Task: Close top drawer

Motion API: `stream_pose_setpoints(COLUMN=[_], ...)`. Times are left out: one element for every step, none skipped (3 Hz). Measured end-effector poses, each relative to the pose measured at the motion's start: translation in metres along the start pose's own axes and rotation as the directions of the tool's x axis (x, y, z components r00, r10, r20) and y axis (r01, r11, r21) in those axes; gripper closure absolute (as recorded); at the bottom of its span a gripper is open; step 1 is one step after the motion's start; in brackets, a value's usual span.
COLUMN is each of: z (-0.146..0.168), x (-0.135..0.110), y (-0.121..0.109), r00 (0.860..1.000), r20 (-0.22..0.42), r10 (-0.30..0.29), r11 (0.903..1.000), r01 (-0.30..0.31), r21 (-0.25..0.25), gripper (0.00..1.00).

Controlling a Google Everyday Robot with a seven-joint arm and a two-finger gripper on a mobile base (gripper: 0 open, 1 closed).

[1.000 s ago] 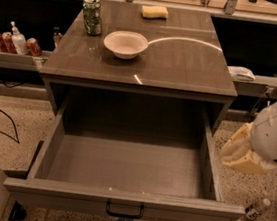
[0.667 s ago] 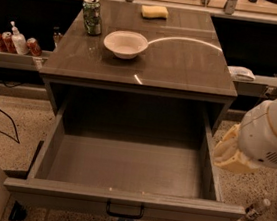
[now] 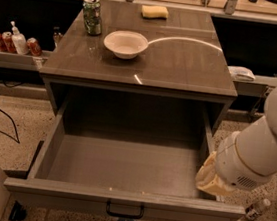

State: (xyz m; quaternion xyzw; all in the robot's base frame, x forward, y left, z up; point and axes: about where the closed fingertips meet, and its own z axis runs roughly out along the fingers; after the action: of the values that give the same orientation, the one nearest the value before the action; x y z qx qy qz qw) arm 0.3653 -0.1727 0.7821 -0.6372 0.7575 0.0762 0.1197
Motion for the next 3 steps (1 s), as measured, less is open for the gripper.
stream_pose_setpoints(z=[0.035, 0.063, 0.089], x=[0.013, 0.026, 0.042], y=[0.018, 0.036, 0.048], r00=[1.0, 0.999, 0.996], r20=[-0.004, -0.012, 0.006], r10=[0.019, 0.038, 0.084], r11=[0.9982, 0.9957, 0.9919], r01=[-0.02, -0.038, -0.083], r21=[-0.056, -0.085, -0.097], gripper=[1.0, 1.0, 1.0])
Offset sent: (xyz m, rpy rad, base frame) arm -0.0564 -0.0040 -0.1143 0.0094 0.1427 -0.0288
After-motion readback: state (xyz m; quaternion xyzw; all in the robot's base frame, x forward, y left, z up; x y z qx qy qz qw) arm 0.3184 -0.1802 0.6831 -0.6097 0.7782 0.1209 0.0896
